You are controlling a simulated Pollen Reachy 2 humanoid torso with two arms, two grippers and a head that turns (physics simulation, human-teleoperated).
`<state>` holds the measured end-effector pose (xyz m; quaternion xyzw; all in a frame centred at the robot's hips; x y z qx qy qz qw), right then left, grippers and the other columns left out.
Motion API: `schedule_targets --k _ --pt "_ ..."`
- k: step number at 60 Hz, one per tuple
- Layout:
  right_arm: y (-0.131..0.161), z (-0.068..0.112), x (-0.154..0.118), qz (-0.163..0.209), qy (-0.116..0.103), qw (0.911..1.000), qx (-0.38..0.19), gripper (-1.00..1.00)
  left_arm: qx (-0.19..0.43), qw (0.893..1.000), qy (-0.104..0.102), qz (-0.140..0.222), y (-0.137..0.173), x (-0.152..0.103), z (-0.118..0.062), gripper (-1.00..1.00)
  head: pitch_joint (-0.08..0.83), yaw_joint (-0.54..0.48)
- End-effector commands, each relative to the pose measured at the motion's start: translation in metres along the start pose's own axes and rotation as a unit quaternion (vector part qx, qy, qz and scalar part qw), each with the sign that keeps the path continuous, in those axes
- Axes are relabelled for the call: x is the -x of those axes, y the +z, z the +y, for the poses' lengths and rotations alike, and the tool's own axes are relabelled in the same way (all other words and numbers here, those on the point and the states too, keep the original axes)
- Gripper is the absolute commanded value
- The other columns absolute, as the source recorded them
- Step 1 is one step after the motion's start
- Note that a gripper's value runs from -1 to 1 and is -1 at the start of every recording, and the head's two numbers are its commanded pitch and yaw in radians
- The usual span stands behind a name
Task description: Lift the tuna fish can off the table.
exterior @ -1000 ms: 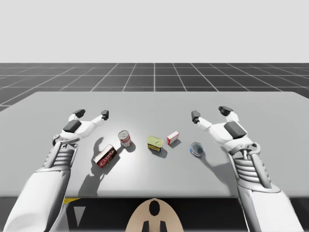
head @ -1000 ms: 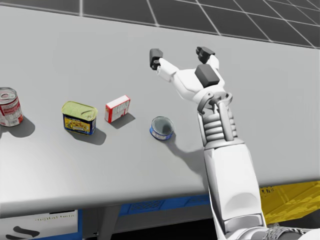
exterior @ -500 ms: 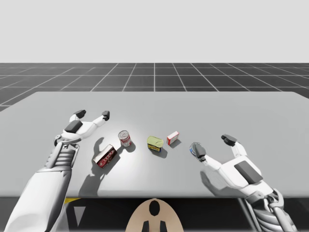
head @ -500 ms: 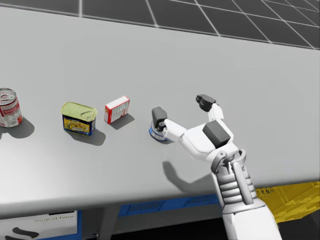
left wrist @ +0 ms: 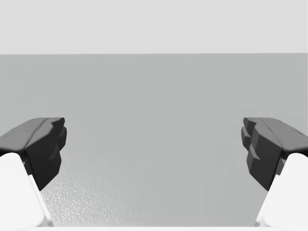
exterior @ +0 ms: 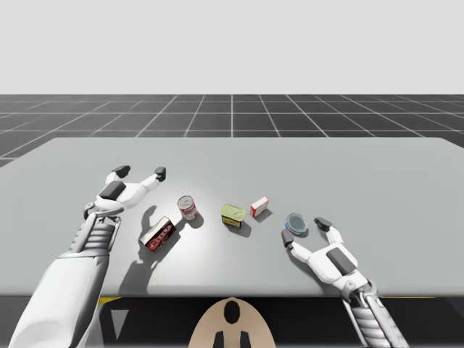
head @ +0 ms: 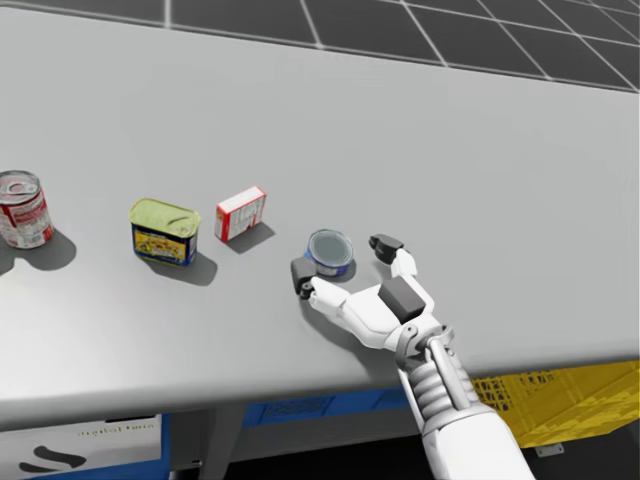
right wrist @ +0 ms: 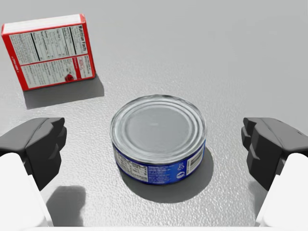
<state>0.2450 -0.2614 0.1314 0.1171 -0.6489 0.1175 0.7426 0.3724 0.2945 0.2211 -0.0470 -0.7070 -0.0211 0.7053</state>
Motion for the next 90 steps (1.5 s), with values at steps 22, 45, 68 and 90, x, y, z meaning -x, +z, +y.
schedule_targets --k 22,45,68,90 --pt "-0.036 -0.006 0.013 0.055 0.001 0.9984 0.006 -0.99 0.000 1.000 -0.002 -0.002 0.001 0.000 0.000 -1.00 0.709 -0.31" --pt "-0.031 -0.004 0.016 0.064 -0.008 0.9979 -0.002 1.00 0.000 1.000 -0.002 -0.001 0.001 0.000 -0.002 -1.00 0.547 -0.32" --pt "-0.031 -0.001 -0.001 0.055 0.008 0.9984 -0.009 1.00 0.001 1.000 -0.004 -0.001 0.002 -0.001 -0.002 -1.00 0.332 -0.32" --pt "-0.019 0.007 -0.119 -0.036 0.044 0.9983 -0.010 1.00 0.000 1.000 -0.001 -0.003 0.003 -0.003 -0.001 -1.00 0.315 -0.32"
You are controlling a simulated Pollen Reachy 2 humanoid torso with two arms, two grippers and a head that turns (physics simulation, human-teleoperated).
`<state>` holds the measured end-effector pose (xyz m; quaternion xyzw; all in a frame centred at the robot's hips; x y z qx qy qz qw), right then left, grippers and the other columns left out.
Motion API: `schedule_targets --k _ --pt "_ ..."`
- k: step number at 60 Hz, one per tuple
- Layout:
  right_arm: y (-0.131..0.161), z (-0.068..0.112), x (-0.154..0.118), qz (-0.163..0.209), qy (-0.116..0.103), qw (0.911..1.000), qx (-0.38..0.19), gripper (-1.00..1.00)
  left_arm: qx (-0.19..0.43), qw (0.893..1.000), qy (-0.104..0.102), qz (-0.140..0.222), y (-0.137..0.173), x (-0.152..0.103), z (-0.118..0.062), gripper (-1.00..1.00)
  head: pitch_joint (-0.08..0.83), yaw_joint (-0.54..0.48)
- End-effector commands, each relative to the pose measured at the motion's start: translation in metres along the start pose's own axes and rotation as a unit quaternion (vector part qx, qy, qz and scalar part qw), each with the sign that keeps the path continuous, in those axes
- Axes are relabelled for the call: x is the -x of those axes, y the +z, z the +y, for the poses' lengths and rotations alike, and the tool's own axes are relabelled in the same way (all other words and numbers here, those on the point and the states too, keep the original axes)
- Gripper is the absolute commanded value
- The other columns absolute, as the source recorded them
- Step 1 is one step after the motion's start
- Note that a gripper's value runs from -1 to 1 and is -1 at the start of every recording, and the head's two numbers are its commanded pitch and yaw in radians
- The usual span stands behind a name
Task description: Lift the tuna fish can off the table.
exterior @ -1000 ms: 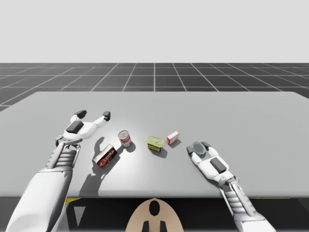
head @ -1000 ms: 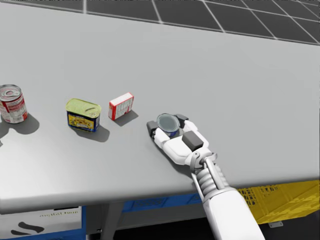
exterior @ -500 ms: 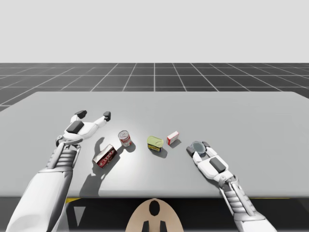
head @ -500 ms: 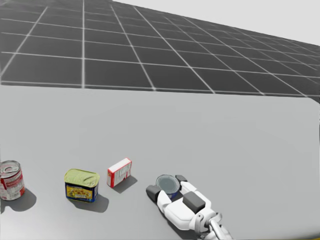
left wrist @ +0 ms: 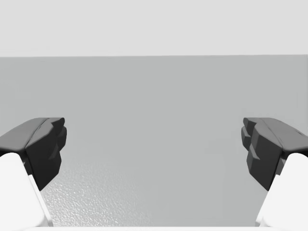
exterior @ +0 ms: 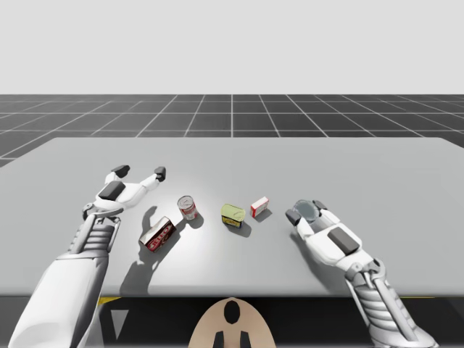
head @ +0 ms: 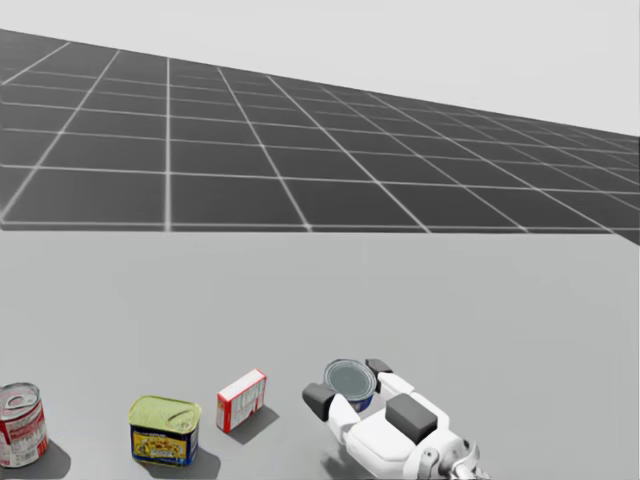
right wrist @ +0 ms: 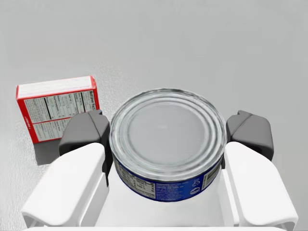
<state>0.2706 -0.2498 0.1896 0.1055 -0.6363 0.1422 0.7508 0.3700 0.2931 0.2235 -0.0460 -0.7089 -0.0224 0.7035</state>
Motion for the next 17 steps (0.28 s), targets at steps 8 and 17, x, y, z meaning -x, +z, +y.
schedule_targets --k 8,17 --pt "0.010 0.003 -0.104 -0.093 0.040 0.9948 0.002 1.00 -0.002 1.000 0.001 -0.002 0.001 -0.001 0.001 -1.00 0.310 -0.31" --pt "0.016 0.009 -0.147 -0.143 0.060 0.9879 0.004 1.00 -0.004 1.000 0.002 -0.004 0.001 -0.003 0.003 -1.00 0.306 -0.31"
